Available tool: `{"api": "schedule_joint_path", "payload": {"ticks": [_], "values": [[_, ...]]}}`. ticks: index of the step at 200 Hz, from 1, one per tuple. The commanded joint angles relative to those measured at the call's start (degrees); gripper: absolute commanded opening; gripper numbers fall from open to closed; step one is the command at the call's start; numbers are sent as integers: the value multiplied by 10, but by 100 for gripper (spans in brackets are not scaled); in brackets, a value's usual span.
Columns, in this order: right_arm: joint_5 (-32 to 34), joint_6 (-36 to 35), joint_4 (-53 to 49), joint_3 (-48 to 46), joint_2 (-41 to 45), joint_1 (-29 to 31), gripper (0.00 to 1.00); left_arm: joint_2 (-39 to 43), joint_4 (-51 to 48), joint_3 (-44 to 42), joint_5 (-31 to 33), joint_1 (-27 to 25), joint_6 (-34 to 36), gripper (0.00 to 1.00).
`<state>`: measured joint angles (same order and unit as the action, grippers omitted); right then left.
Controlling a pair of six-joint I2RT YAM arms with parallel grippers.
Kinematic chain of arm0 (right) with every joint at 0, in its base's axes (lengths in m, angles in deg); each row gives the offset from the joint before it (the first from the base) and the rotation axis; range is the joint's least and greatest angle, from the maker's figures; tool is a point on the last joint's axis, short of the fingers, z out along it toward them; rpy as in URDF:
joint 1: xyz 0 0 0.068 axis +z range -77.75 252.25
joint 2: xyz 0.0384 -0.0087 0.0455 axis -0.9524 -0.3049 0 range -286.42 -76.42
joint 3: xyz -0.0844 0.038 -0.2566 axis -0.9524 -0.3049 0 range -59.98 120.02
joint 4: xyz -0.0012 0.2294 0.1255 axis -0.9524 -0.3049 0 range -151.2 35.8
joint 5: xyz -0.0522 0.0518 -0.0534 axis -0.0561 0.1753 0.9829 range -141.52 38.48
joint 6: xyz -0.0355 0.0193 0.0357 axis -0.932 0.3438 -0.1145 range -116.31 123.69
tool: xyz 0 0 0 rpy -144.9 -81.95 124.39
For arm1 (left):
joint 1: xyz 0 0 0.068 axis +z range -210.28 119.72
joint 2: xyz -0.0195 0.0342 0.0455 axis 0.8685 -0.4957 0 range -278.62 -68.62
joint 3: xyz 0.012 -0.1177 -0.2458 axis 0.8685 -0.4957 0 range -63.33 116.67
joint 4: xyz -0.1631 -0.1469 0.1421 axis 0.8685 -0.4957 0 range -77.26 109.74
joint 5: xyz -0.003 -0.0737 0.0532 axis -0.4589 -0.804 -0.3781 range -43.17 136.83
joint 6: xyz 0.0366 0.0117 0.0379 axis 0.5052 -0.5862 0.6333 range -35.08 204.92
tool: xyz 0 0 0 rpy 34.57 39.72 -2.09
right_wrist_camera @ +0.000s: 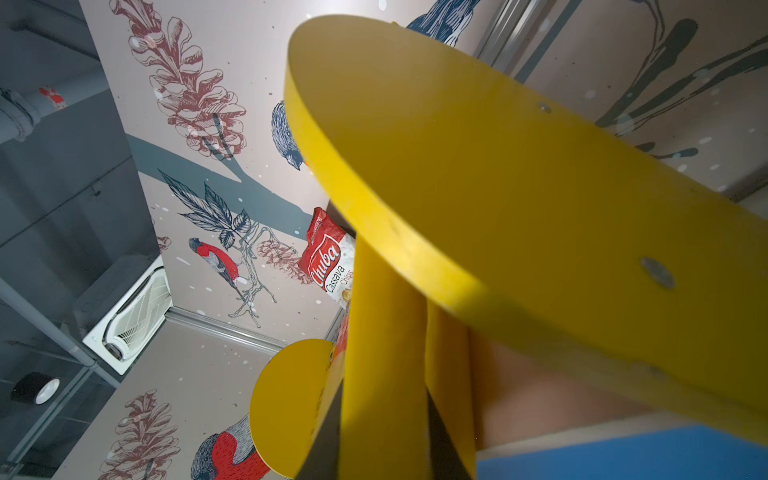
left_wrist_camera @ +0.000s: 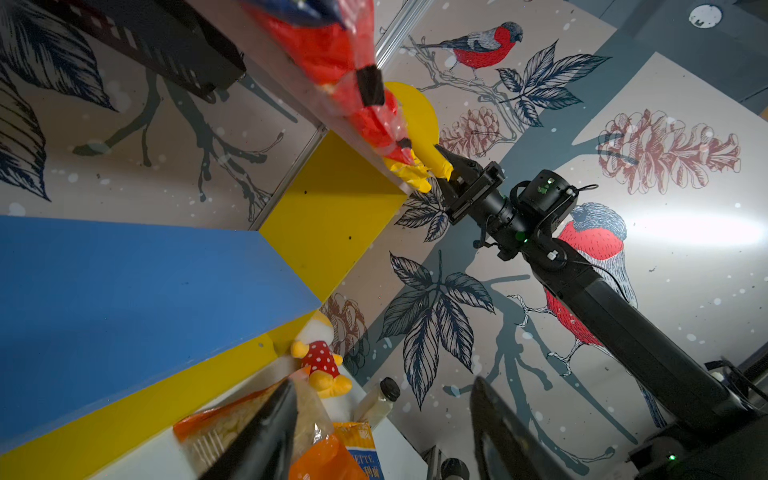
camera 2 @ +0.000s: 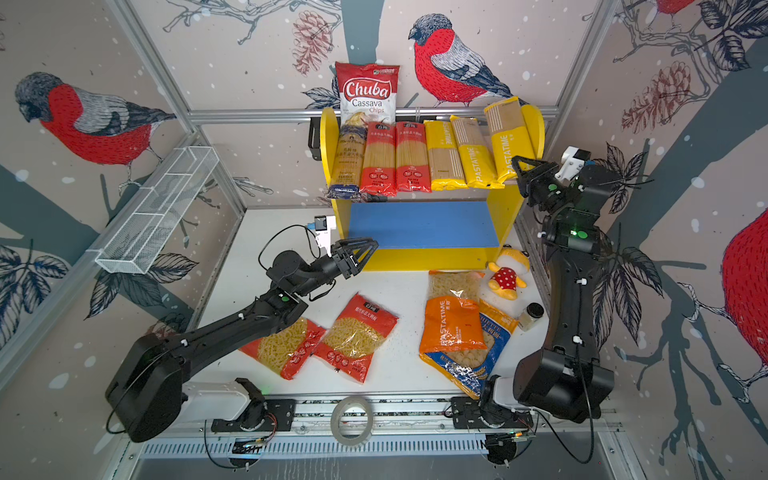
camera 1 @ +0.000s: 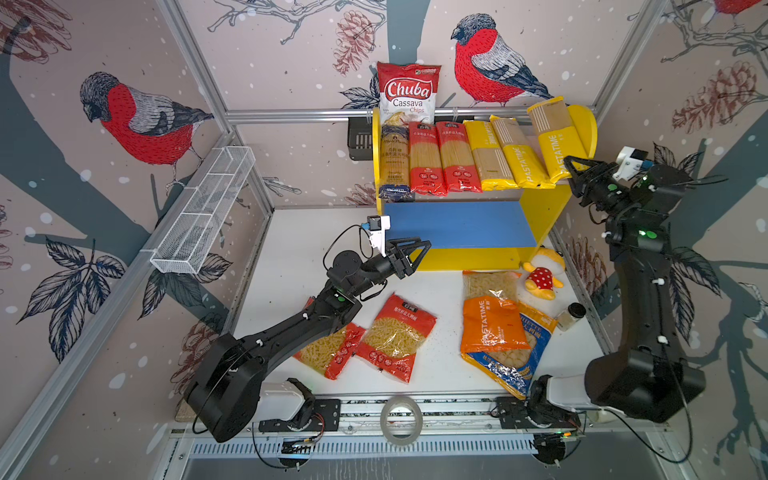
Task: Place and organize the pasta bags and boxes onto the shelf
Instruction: 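Stand the yellow pack upright at the shelf end with the right gripper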
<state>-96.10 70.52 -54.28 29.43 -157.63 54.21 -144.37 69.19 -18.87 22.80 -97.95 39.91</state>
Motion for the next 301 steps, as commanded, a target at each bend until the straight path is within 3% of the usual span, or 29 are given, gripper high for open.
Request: {"api": "schedule_joint_path", "payload": {"ticks": [1, 32, 79, 103, 168, 196, 221, 252, 277, 301], "values": [[-17, 22, 80, 24, -20, -10, 0, 2, 35, -4, -7, -1, -8, 65], [-16, 35, 88, 37, -49, -7, 5, 11, 16, 2, -2, -4, 4, 65], [4, 36, 105, -22, -27, 1, 45, 2, 14, 9, 1, -12, 9, 65], [30, 23, 98, -65, 7, 4, 54, -2, 9, 15, -4, -14, 12, 65], [62, 29, 113, -172, 77, 16, 51, 6, -8, 9, -1, -14, 26, 65], [61, 22, 106, -155, 69, 24, 41, 6, -6, 6, -2, -14, 24, 65], [75, 1, 77, -129, 61, 24, 24, 8, -7, 5, 0, -14, 25, 65], [118, -43, 27, -109, 62, 26, 17, 15, -9, 1, 4, -14, 29, 65], [118, -46, 26, -130, 65, 28, 19, 18, -14, -2, 8, -13, 32, 65], [110, -35, 39, -145, 70, 30, 36, 19, -16, -2, 7, -14, 33, 65]]}}
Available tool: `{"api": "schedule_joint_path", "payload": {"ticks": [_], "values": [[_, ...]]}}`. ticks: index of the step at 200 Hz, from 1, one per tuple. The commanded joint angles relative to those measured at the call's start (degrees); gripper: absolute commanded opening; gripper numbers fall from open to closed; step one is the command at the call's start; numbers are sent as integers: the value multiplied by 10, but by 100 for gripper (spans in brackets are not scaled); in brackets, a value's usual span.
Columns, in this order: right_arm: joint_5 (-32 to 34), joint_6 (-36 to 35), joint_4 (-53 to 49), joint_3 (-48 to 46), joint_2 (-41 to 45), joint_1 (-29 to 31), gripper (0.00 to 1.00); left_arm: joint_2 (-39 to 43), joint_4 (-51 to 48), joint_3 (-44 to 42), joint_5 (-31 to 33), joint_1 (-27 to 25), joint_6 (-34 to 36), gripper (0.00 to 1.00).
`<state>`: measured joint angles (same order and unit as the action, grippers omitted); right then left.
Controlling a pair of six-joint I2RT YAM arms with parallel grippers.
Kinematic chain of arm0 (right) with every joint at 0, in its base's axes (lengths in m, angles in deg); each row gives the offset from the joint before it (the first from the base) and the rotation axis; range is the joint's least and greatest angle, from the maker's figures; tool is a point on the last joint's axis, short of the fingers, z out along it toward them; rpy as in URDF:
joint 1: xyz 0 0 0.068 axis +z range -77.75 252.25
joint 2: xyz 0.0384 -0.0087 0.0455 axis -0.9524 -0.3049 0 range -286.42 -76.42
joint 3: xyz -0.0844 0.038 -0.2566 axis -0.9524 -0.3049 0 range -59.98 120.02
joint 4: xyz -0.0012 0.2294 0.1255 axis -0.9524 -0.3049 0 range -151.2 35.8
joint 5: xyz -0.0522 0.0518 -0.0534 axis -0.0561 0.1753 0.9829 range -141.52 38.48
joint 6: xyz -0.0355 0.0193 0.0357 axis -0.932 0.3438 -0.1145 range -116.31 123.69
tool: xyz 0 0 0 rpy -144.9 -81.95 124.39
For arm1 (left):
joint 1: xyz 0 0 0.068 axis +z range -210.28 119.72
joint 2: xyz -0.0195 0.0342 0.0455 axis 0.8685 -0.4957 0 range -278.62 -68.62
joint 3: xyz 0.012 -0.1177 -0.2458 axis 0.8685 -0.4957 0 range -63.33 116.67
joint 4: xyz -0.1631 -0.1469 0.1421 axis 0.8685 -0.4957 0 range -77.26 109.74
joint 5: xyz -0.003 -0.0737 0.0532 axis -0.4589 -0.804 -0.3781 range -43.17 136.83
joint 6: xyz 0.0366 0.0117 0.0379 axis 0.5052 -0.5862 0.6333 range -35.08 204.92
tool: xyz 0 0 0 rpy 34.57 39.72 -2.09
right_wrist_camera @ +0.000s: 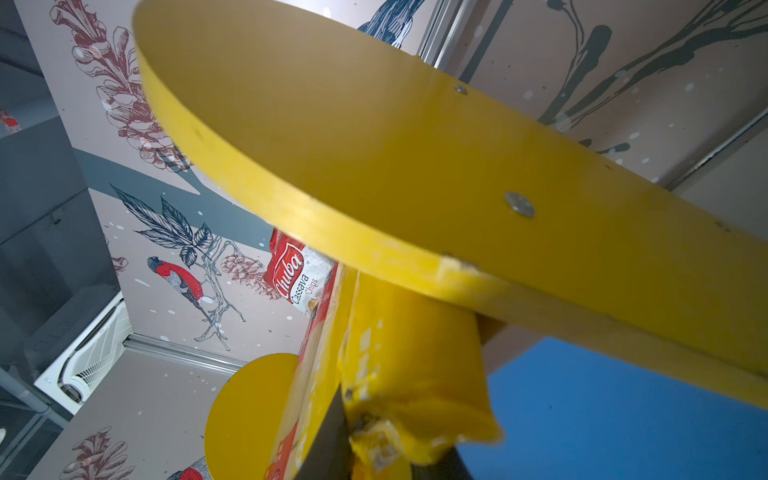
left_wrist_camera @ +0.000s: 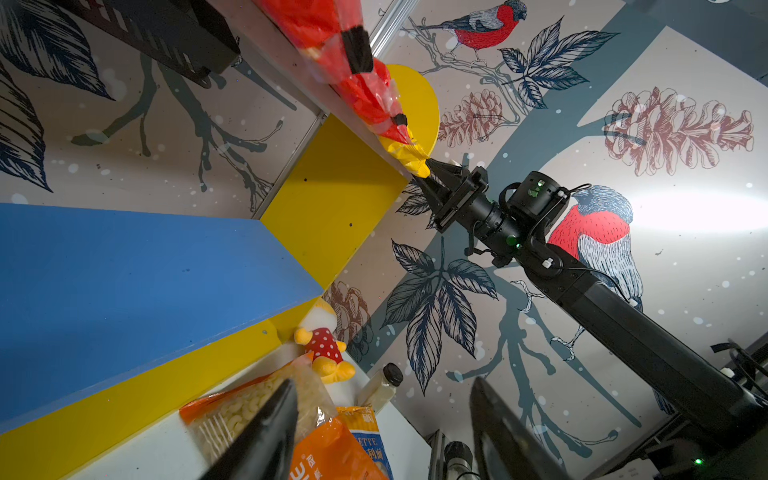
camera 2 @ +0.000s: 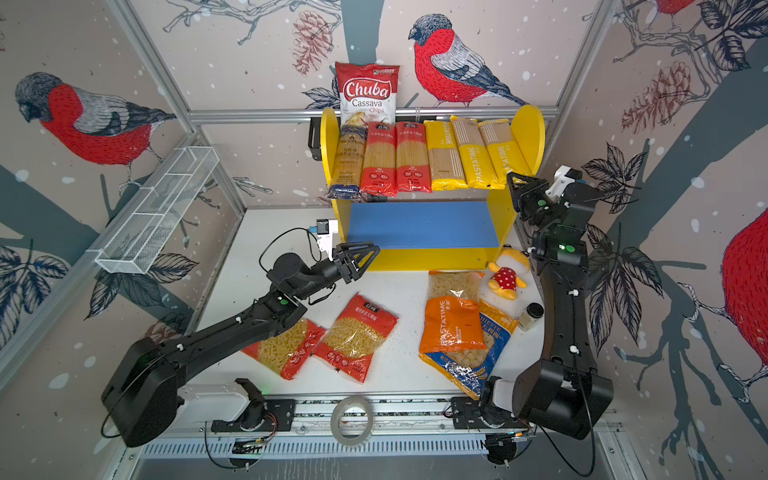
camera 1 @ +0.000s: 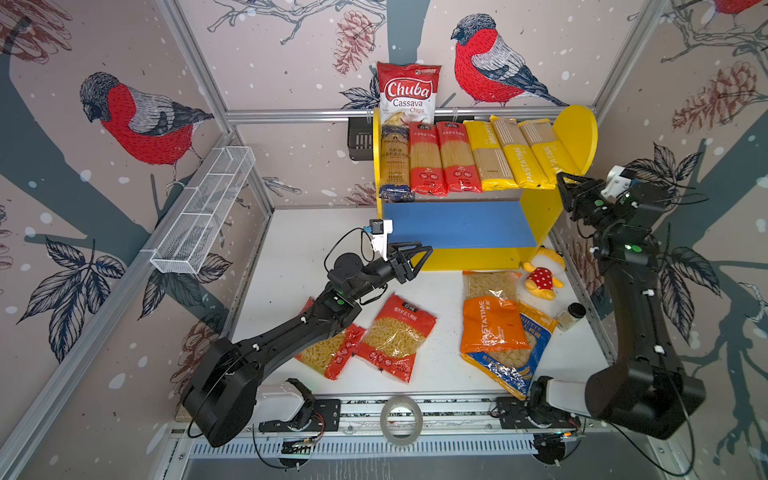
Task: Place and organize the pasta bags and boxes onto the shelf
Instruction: 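Stand the yellow pack upright at the shelf end with the right gripper, then open the right gripper and lower both grippers to the red pasta bag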
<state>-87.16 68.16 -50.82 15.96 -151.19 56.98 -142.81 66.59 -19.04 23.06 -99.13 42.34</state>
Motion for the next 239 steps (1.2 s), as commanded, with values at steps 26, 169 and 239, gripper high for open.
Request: {"api": "schedule_joint_path", "payload": {"ticks": [26, 169, 239], "values": [[22, -10, 5, -7, 16, 3, 46, 5, 6, -1, 6, -2, 11, 65], [30, -59, -53, -138, 153, 61, 61, -1, -33, -18, 25, -20, 58, 65], [112, -77, -58, -268, 215, 195, 61, -12, -93, -18, 53, -55, 115, 65]]}}
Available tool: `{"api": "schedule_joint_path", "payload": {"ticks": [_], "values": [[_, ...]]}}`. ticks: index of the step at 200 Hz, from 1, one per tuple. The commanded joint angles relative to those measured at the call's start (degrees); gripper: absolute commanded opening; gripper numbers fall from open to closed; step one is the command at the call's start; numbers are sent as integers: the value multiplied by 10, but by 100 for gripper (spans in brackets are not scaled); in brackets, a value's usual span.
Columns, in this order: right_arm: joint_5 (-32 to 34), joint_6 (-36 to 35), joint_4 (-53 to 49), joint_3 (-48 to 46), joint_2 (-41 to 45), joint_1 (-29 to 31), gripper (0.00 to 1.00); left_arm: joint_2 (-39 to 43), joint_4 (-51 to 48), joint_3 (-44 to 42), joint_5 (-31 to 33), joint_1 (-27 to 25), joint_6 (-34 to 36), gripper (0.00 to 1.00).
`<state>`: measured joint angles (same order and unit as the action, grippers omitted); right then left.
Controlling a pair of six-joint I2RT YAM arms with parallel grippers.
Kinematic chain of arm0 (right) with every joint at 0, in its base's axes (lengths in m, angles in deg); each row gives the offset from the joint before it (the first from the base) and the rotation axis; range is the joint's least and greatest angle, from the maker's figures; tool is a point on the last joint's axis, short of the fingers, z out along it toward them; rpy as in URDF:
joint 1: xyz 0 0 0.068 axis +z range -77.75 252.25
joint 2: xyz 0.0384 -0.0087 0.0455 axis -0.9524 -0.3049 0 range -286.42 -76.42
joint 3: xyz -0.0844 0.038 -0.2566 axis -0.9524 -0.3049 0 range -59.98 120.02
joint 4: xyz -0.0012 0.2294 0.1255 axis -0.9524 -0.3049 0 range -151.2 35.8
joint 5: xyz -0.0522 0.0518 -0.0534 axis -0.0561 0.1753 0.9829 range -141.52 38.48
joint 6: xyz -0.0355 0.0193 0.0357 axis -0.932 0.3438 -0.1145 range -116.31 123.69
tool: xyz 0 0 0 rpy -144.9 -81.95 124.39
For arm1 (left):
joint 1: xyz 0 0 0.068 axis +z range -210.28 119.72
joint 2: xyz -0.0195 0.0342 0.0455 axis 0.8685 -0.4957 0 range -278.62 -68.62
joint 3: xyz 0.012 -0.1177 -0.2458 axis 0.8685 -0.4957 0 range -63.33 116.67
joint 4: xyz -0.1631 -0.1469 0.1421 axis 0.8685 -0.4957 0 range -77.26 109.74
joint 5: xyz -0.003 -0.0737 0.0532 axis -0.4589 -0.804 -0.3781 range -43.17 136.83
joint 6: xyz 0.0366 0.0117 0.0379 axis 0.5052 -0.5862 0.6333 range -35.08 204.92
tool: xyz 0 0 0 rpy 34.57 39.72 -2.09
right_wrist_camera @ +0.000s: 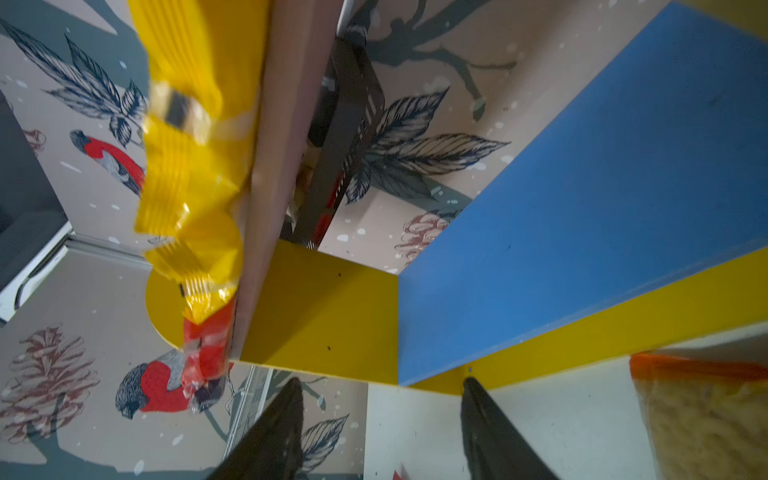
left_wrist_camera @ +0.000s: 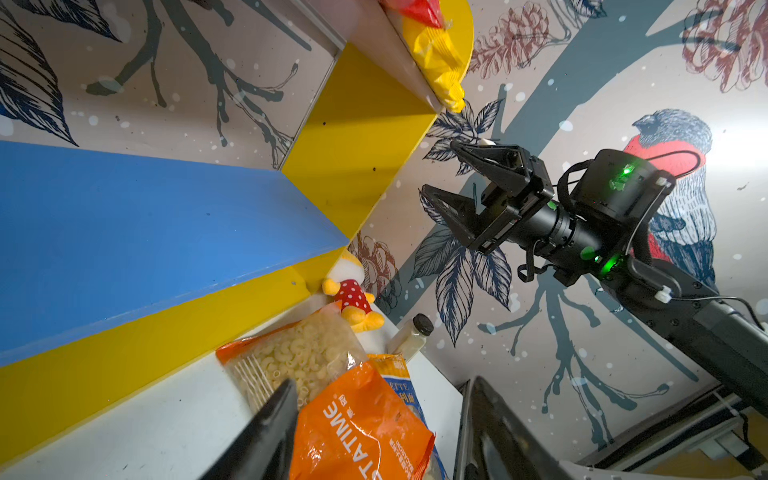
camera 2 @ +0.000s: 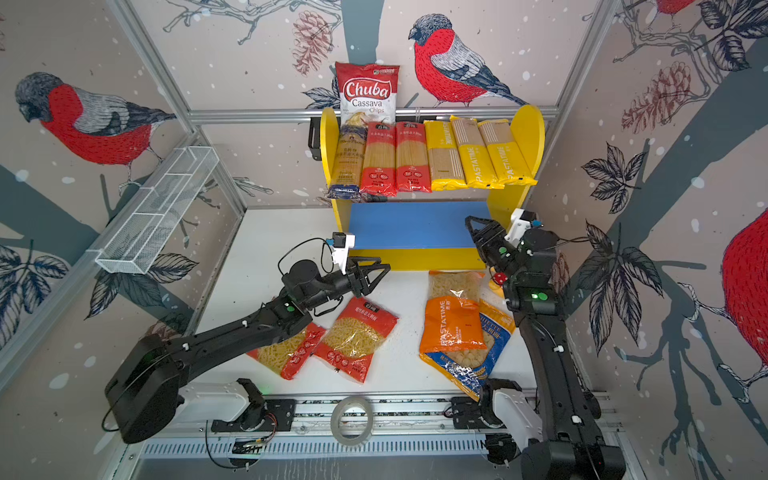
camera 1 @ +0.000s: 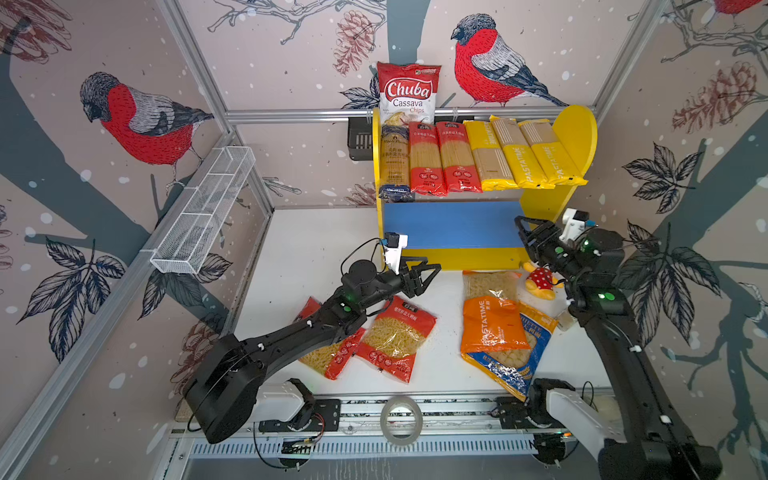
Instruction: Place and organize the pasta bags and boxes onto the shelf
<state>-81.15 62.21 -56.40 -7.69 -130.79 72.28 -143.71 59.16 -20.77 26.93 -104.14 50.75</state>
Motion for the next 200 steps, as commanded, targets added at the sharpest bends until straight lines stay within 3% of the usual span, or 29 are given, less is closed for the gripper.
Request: {"api": "schedule_joint_path", "payload": {"ticks": [1, 85, 149, 200], "values": [[53, -18, -3, -34, 11, 45, 61, -3, -20, -1, 15, -5, 31, 65], [129, 30, 54, -206, -52, 252, 59, -12, -30, -60, 54, -20, 27, 65], [128, -7, 67, -165, -248, 384, 58, -14, -39, -95, 83, -26, 10, 65], [101, -44, 55, -144, -338, 450, 56, 19, -66, -113, 109, -26, 20, 65]]}}
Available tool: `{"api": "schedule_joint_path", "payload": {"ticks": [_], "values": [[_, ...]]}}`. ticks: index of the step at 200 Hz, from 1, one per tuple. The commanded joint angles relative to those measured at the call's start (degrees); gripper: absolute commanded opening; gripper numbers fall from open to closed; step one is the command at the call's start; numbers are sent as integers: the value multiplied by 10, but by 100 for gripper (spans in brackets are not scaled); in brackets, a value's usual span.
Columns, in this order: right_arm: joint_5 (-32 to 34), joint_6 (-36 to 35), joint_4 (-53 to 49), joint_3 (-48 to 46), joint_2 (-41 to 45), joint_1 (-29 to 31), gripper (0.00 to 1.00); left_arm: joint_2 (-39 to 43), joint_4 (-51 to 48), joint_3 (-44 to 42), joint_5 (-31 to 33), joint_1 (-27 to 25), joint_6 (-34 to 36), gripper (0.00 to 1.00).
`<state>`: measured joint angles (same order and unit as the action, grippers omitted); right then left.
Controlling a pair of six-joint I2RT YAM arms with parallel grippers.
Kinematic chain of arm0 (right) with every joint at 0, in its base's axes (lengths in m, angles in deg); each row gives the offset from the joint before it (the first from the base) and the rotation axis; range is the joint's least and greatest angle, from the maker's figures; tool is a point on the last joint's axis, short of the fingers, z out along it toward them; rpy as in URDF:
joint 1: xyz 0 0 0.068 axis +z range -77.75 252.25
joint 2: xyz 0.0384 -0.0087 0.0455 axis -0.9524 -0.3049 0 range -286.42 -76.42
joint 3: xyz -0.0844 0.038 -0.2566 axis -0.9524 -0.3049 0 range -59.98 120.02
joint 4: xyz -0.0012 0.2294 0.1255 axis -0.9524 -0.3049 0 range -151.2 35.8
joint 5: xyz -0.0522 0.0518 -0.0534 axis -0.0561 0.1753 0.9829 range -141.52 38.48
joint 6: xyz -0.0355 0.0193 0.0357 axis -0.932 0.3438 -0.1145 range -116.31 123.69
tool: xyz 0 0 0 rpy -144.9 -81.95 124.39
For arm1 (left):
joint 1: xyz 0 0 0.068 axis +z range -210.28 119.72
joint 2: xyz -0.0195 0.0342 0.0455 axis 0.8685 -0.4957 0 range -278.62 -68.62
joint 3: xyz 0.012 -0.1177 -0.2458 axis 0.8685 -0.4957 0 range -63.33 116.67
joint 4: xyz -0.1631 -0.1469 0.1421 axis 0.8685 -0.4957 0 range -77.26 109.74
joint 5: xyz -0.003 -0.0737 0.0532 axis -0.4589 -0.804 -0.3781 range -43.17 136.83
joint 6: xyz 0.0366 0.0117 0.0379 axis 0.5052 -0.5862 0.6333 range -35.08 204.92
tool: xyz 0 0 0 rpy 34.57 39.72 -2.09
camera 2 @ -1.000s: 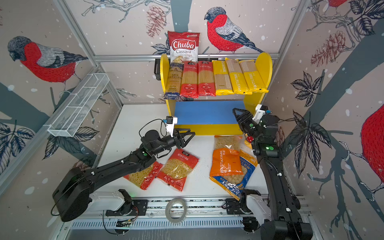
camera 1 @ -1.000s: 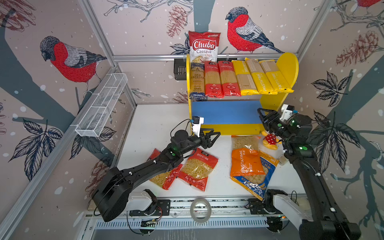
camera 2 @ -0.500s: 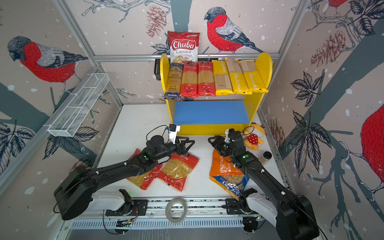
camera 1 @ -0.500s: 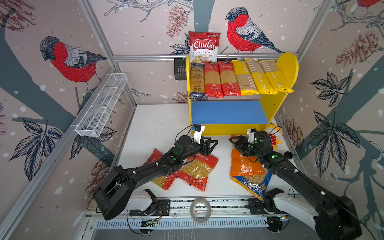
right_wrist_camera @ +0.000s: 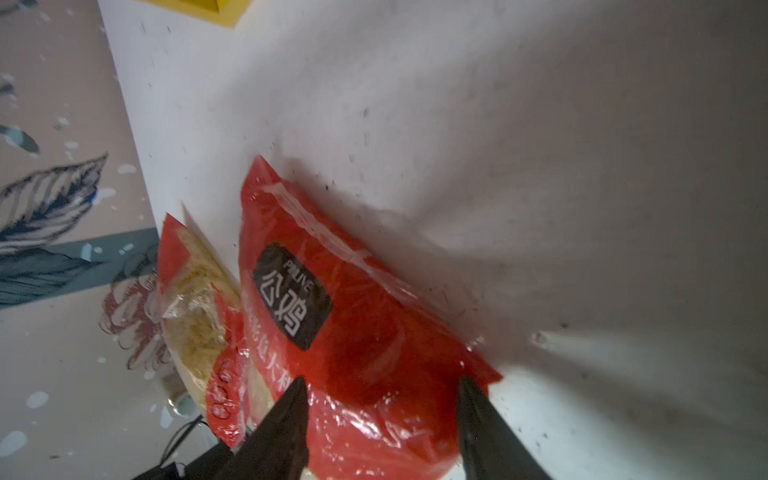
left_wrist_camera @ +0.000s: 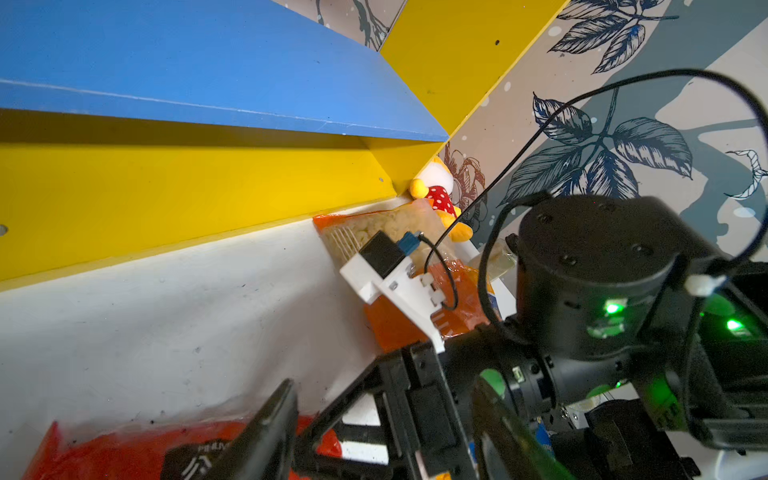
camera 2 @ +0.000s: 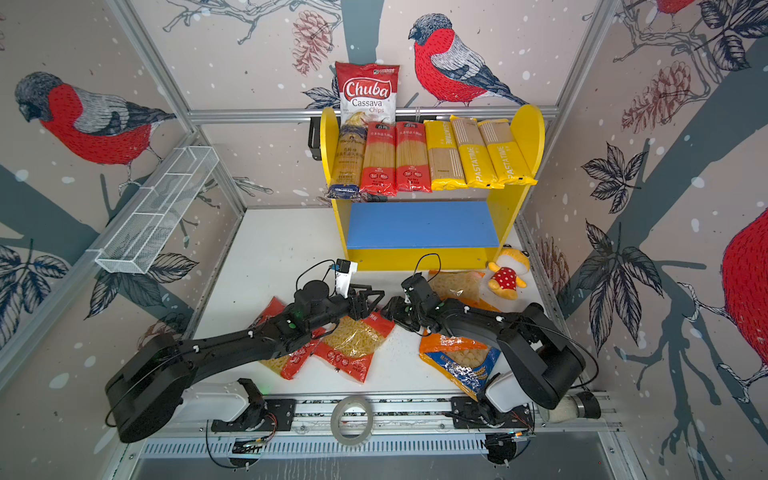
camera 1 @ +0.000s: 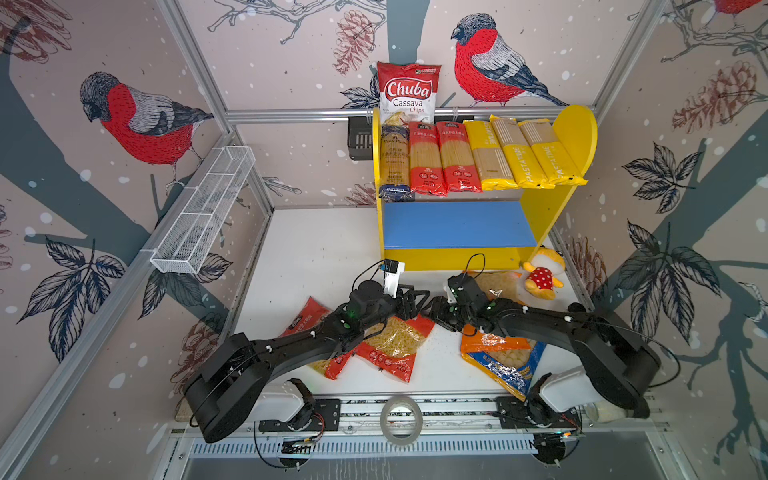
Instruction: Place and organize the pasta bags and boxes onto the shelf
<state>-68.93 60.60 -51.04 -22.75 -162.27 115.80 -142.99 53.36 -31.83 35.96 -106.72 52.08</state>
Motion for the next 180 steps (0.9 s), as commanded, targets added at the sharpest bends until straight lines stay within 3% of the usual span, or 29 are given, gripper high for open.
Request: {"api": "schedule_joint_path", "payload": {"ticks": [1, 27, 60, 86, 140, 180], "values": [[-21, -29, 1, 6, -24, 16, 56, 13, -9, -3, 19, -1, 7, 65], [-28, -37, 3, 9, -40, 21, 44, 16, -9, -4, 24, -1, 9, 65], [-15, -44, 4, 27, -47, 21, 21, 10, -8, 4, 21, -1, 9, 65], [11, -62, -20, 52, -42, 21, 13, 16, -15, 3, 24, -1, 13, 65], [83, -120, -85, 107, -33, 17, 10, 18, -13, -5, 26, -1, 10, 65], [87, -123, -91, 105, -33, 7, 18, 18, -17, -5, 28, -1, 13, 65]]}}
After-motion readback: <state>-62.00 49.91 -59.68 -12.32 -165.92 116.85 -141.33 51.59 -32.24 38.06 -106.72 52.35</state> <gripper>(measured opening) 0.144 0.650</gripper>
